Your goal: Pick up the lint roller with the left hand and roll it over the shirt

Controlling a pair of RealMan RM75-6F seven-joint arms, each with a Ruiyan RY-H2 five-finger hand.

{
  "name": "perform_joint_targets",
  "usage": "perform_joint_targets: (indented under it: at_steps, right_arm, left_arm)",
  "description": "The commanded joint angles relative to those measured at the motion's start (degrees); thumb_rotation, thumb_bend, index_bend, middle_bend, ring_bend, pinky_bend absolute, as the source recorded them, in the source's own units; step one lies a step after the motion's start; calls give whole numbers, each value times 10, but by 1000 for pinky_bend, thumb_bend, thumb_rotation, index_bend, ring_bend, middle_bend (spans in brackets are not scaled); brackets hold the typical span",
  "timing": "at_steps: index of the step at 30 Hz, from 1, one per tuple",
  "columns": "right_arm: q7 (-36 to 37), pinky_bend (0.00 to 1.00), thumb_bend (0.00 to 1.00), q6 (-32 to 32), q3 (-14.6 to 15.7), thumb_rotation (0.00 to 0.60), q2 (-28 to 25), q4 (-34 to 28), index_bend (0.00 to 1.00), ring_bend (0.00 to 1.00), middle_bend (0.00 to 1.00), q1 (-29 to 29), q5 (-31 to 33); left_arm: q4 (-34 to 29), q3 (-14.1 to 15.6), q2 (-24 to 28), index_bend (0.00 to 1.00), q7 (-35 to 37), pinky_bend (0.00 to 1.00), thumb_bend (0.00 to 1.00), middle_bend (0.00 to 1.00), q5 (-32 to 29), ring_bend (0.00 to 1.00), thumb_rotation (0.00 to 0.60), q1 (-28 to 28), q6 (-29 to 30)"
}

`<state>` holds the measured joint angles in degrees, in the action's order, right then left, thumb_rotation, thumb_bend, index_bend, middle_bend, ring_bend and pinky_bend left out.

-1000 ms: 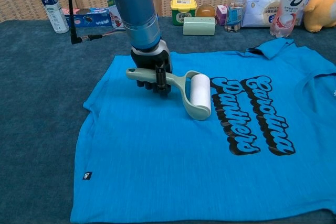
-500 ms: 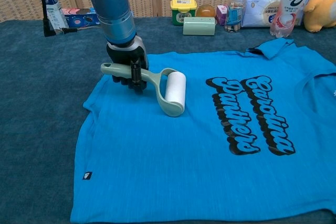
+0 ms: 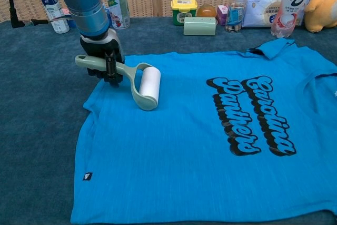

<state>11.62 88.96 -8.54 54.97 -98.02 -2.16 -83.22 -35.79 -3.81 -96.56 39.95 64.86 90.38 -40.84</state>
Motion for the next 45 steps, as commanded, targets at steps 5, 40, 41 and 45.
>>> perform_joint_targets:
  at_steps: [5, 40, 41, 45]
  right_arm:
    - [-2, 0, 0, 3, 2, 600, 0, -2, 57, 0, 0, 1, -4]
    - [8, 0, 0, -5, 1, 600, -2, 2, 56, 0, 0, -2, 3]
    - [8, 0, 0, -4, 1, 600, -2, 2, 56, 0, 0, -2, 3]
    - [9, 0, 0, -3, 0, 600, -4, 0, 57, 0, 0, -2, 4]
  left_arm:
    - [-63, 13, 44, 973, 23, 1000, 792, 1000, 2, 973, 600, -12, 45]
    - [-71, 61, 5, 973, 86, 1000, 779, 1000, 11, 973, 600, 41, 84]
    - [-65, 57, 0, 973, 84, 1000, 779, 1000, 10, 973, 600, 43, 83]
    - [-48, 45, -15, 974, 79, 1000, 779, 1000, 4, 972, 600, 51, 82]
